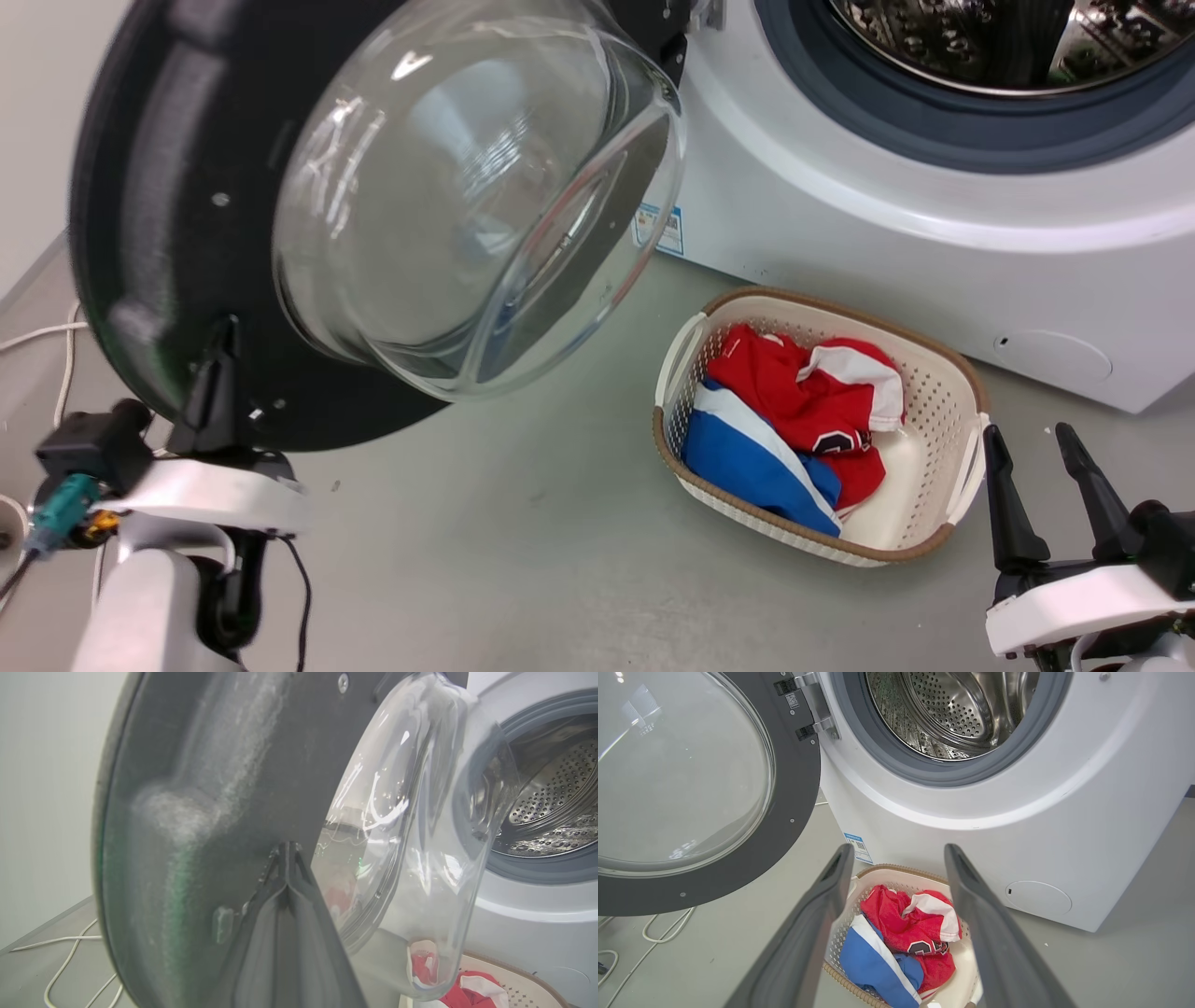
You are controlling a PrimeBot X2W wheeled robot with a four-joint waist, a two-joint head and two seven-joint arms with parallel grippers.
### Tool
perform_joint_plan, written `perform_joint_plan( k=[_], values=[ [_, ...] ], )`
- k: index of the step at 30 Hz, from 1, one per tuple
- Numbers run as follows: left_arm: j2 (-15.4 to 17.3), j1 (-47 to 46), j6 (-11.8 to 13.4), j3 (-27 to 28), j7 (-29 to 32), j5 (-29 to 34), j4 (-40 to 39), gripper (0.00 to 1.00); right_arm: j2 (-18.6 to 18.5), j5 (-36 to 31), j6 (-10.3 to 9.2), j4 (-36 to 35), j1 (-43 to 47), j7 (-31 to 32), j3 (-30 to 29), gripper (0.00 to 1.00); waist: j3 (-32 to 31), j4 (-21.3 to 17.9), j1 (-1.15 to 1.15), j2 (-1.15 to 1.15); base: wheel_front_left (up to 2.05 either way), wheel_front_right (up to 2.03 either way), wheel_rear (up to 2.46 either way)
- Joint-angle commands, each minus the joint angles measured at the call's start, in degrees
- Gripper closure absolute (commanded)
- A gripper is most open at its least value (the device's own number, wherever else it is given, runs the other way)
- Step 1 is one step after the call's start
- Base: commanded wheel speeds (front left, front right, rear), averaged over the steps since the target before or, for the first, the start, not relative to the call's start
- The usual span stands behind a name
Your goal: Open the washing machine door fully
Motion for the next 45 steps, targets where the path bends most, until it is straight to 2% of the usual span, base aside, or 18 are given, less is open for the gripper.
perform_joint_plan(
  k=[1, 12, 21, 29, 35, 45],
  values=[
    [0.72, -1.22, -0.02, 0.99, -0.12, -0.25, 0.77, 1.0, -0.22, -0.31, -0.02, -0.47, -0.59, 0.14, -0.06, 0.0, 0.82, -0.4, -0.01, 0.0, 0.0, 0.0, 0.0],
    [3.99, -7.56, -1.29, 6.81, -0.14, -0.77, 8.39, 1.0, -0.68, -1.06, -0.02, -2.89, -0.93, 1.86, -0.94, 0.0, 3.41, -1.15, -0.01, 0.0, 0.0, 0.0, 0.0],
    [2.77, -8.73, -2.17, 8.27, -0.13, 0.9, 11.11, 1.0, 0.06, -1.29, -0.02, -3.26, 0.24, 2.11, -1.53, 0.0, 3.5, -1.29, -0.01, 0.0, 0.0, 0.0, 0.0],
    [1.56, -6.77, -2.6, 7.36, -0.13, 2.78, 10.85, 1.0, 0.83, -0.82, -0.02, -2.25, 0.12, 1.28, -1.25, 0.0, 1.06, -1.49, -0.01, 0.0, 0.0, 0.0, 0.0],
    [-0.04, -3.82, -2.83, 4.69, -0.14, 5.0, 8.12, 1.0, 2.05, -0.15, -0.02, -0.77, 0.3, -0.07, -1.07, 0.0, -2.6, -2.19, -0.01, 0.0, 0.0, 0.0, 0.0],
    [-3.17, 3.67, -2.85, 0.19, -0.14, 8.66, 3.03, 1.0, 3.33, 1.03, -0.02, 1.66, 0.01, -1.68, -0.29, 0.0, -9.06, -6.56, -0.01, 0.0, 0.0, 0.0, 0.0]
  ],
)
